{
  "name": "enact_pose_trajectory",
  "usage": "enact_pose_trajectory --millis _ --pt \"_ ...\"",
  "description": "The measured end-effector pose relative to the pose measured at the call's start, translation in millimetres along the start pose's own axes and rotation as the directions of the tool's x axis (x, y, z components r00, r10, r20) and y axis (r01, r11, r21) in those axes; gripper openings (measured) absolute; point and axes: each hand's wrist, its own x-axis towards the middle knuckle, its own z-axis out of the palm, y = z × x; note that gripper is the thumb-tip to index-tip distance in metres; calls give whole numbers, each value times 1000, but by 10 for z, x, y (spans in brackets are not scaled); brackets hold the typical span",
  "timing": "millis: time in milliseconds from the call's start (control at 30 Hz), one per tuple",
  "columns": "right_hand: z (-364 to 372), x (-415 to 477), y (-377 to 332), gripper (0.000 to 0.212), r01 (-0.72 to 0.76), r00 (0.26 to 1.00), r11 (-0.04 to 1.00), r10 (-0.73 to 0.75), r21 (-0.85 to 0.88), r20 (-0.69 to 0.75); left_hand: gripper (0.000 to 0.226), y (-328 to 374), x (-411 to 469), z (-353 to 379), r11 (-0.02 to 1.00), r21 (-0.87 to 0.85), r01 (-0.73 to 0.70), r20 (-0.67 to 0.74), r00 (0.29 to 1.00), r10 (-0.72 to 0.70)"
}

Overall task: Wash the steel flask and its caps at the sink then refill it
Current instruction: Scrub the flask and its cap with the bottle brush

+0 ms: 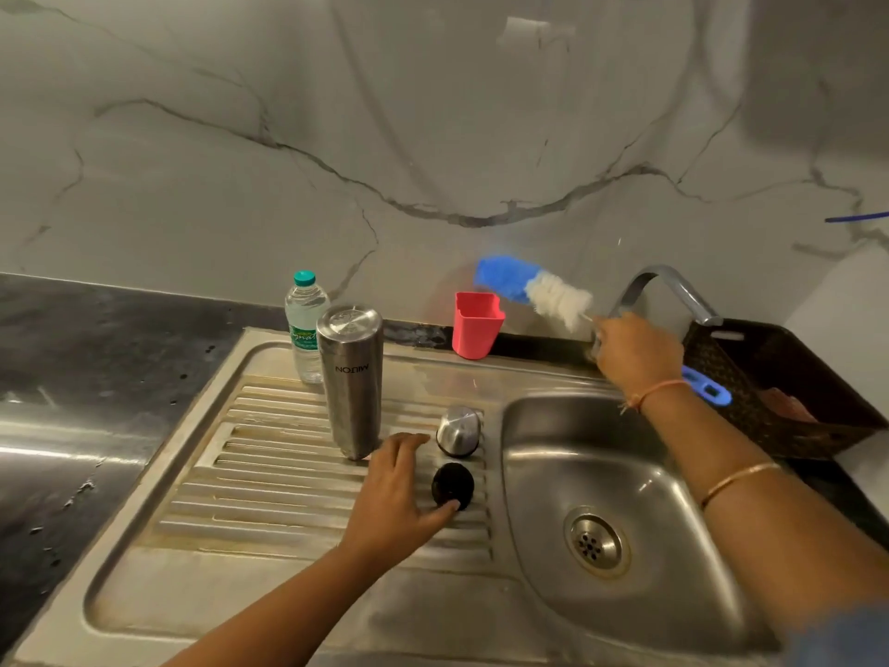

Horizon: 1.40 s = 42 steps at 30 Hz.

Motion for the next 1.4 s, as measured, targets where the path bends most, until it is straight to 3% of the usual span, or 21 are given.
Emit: enact_pose_trajectory --millis 167,333,633,833,967,1133,1233,1400 --pt "-213 322 -107 27 202 979 926 -186 -320 80 93 182 149 144 983 97 157 132 977 -169" --pt "-317 495 -282 23 264 964 874 -248 -408 91 85 237 263 245 951 212 224 243 931 -273" --pt "-389 439 -103 17 136 988 953 -151 -271 -34 72 171 235 345 935 259 243 274 910 -312" --pt "-279 278 -14 20 97 995 975 -97 -202 9 51 194 248 302 949 163 272 212 929 -303" --pt "-214 190 16 16 -13 1000 991 11 -132 -9 50 206 215 264 950 106 295 172 935 -310" --pt "-60 59 30 17 -44 998 998 41 -44 -49 46 246 193 207 951 87 298 133 942 -308" --pt "-14 -35 14 17 -73 996 997 72 -9 -53 49 284 187 144 942 -13 335 131 934 -331" --pt "-25 -250 -5 23 -176 984 975 169 136 60 49 331 152 80 861 -234 452 185 890 -417"
